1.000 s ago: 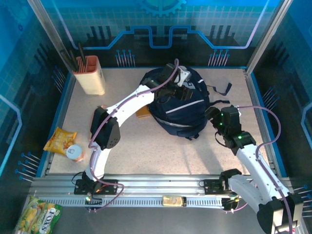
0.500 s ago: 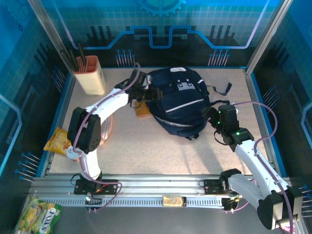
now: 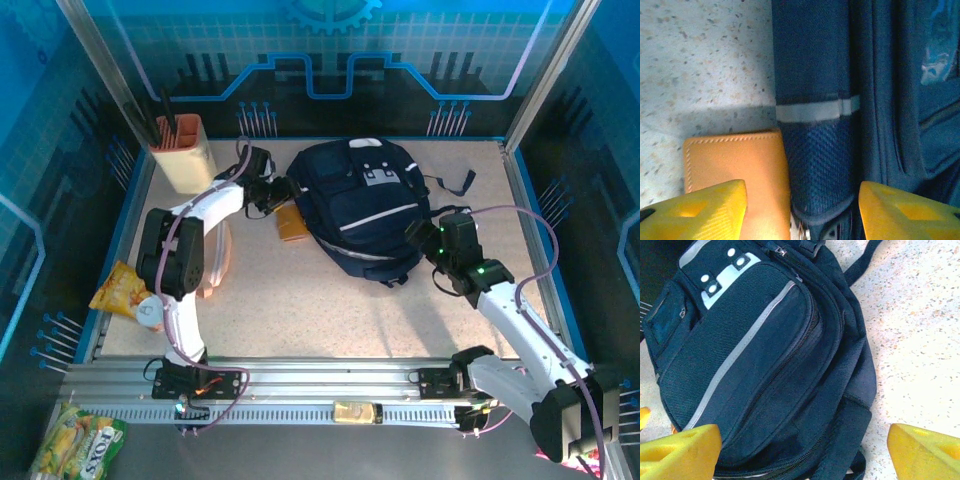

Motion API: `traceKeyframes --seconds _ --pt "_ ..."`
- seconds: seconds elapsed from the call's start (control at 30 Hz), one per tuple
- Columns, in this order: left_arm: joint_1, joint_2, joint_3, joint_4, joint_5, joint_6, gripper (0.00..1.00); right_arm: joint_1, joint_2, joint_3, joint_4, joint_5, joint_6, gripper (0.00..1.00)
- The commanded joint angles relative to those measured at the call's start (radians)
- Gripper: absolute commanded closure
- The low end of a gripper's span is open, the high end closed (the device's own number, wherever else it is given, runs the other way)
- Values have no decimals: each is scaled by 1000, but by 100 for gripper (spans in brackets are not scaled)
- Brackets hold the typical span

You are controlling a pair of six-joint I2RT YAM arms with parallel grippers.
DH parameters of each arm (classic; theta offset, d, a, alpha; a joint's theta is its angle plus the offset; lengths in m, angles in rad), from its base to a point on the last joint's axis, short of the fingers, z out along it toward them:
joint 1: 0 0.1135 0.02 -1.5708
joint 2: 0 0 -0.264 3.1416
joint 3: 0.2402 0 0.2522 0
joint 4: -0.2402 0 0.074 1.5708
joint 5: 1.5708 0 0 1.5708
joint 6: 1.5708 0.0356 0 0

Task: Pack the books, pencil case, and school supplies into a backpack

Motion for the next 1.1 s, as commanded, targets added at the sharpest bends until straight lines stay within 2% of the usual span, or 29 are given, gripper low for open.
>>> traceKeyframes --seconds 0.0,0.23,0.33,0.57,0.77,1.07 --pt "2 55 68 5 63 -24 40 17 6 -1 28 -21 25 13" --pt "2 156 163 -2 172 -19 43 21 32 -24 47 -88 37 14" --pt "2 167 166 -1 169 -23 47 25 42 -38 57 -106 46 14" --pt "2 174 168 -26 141 -25 63 28 72 -66 76 -140 66 14" --pt "2 159 144 -45 32 -16 61 31 79 -77 73 -140 75 15" --pt "2 207 174 -21 111 -37 58 42 114 -94 87 -180 108 14"
